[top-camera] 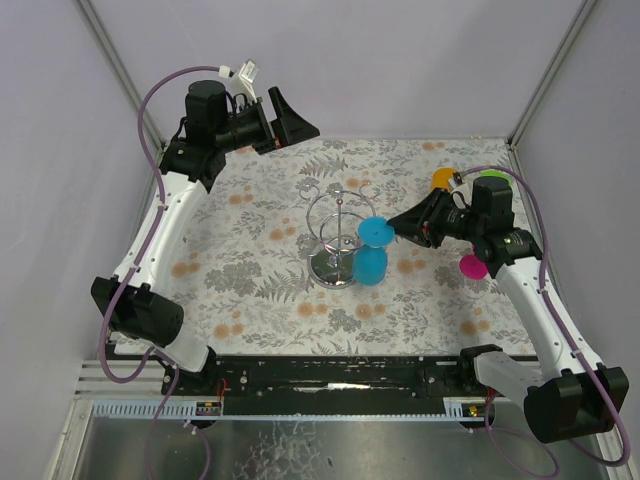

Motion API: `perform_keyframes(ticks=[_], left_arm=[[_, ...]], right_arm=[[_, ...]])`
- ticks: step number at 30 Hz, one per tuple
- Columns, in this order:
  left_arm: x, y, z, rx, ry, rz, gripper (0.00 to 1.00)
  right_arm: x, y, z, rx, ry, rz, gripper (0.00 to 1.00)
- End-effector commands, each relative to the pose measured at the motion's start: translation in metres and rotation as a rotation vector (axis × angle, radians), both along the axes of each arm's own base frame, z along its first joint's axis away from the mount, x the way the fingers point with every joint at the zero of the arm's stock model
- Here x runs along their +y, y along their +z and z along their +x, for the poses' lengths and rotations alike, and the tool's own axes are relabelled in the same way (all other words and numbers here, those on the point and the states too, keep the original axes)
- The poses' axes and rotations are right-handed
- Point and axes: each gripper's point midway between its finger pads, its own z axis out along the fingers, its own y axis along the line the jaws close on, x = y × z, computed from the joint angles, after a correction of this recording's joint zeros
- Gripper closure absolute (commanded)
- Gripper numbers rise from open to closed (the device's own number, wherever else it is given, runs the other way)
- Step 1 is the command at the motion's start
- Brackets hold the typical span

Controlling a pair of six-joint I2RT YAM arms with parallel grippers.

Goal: Take the wine glass off the wine glass rack

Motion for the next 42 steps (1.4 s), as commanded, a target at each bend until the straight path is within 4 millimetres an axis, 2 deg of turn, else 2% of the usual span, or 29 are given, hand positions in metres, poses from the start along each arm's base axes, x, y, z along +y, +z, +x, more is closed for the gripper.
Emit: perform_keyframes(ticks=[1, 14, 18, 22, 34, 42], left_arm=[[0.001, 0.011, 0.006, -0.051, -0.007, -0.026, 0.00], [0.000, 0.010, 0.006, -0.048, -0.012, -0.028, 0.00], [0.000, 0.009, 0.007, -0.045, -0.012, -0.029, 0.00], [0.000, 0.009, 0.007, -0.042, -0.015, -0.030, 0.00], [-0.002, 0.008, 0.007, -0.033, -0.022, -0.036, 0.00], [-0.002, 0.007, 0.006, -0.030, -0.024, -0.039, 0.00]], right_arm=[[0.004, 0.013, 0.001, -0.057, 0.016, 0.022, 0.67], [0.006, 0.008, -0.005, -0.048, 0.039, 0.021, 0.70], [0.006, 0.009, -0.006, -0.049, 0.040, 0.026, 0.81], [0.006, 0.011, -0.007, -0.055, 0.041, 0.029, 0.99], [0.002, 0.037, -0.018, -0.099, 0.022, 0.036, 1.00], [-0.001, 0.033, -0.029, -0.089, 0.019, 0.026, 1.00]])
